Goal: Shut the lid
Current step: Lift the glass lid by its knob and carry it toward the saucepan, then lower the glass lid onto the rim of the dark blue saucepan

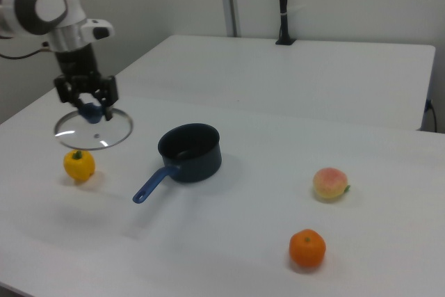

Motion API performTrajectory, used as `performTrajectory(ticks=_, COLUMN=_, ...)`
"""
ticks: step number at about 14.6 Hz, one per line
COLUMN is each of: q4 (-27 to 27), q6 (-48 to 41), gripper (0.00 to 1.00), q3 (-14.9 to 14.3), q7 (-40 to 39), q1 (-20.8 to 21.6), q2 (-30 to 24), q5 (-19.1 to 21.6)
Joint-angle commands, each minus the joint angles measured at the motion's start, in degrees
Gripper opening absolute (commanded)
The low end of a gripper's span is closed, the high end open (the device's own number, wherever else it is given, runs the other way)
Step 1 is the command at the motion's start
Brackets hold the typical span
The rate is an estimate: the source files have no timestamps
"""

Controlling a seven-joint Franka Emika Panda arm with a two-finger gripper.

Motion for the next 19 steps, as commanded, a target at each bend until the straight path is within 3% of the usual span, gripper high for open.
performTrajectory(ticks=1, q4=12.2, q6=-1.4, gripper=0.01, q3=-3.9, q7=0.4, q1=0.6, q2=10.1, q5=-3.2)
performTrajectory(ticks=5, q4=17.8, q6=1.7, gripper=0.01, q3=-6.1, q7=-3.3, q1=0.6, q2=16.5, q5=-5.7)
performTrajectory(ticks=8, q4=17.9, q6=8.1, gripper=0.02, q3=-6.1, q7=-3.4, q1=0.6, q2=21.3, q5=-10.1)
performTrajectory(ticks=11, q4=18.0, q6=12.9, gripper=0.03, q3=-6.1, q7=-3.3, q1=0.6, q2=25.0, q5=-10.5)
performTrajectory(ticks=14, q4=17.9, q6=15.6, gripper=0.03, q3=-6.1, q7=-3.1, q1=0.6, q2=26.8, q5=-13.2)
performTrajectory(ticks=19, q4=18.2, q6=18.2, gripper=0.03, q3=-6.1, q7=-2.9, q1=1.3, q2=28.7, q5=-13.5)
